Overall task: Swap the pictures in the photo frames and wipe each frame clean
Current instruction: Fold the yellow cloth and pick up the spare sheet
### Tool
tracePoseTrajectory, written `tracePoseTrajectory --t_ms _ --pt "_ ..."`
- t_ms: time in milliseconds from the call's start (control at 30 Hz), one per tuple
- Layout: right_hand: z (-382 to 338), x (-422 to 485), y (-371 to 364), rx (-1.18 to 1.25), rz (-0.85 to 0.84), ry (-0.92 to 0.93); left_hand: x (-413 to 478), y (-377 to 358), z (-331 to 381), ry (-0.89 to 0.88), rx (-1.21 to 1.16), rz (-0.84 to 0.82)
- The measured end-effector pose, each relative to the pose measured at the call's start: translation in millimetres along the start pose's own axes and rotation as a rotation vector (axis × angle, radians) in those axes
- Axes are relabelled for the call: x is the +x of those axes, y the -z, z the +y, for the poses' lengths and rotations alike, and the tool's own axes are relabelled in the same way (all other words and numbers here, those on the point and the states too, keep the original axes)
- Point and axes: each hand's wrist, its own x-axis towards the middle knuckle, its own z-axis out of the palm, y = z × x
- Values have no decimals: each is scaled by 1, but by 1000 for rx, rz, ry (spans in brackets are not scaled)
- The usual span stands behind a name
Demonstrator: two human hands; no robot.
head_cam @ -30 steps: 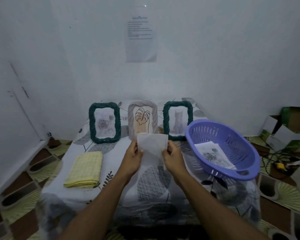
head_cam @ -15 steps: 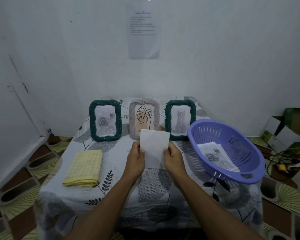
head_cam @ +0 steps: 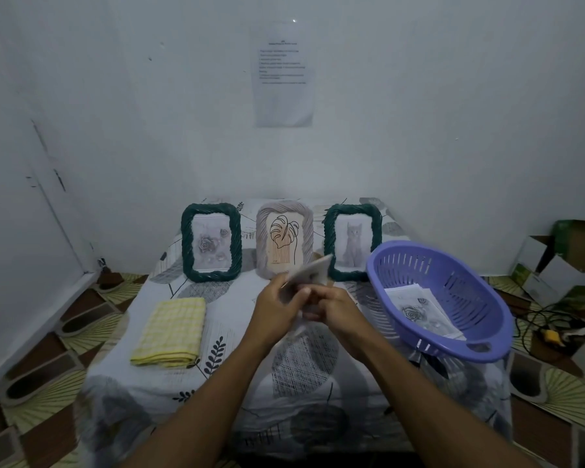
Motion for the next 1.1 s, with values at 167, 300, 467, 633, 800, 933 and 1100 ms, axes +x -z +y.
tracePoseTrajectory --t_ms 167,300,467,633,800,933,1100 --pt "-1 2 1 -135 335 83 9 7 -3 161 -156 182" --pt "-1 4 2 -181 429 158 7 14 2 72 -120 71" --pt "3 10 -8 -101 362 186 8 9 5 30 -161 78" --pt "26 13 -8 -102 399 100 3 1 -13 110 -202 69" --pt "29 19 -3 -187 370 108 7 -5 -19 116 -138 29" --pt "36 22 -5 -232 391 107 8 -10 -23 115 -86 74" --pt "39 23 -8 -263 423 90 8 -9 -25 80 62 105"
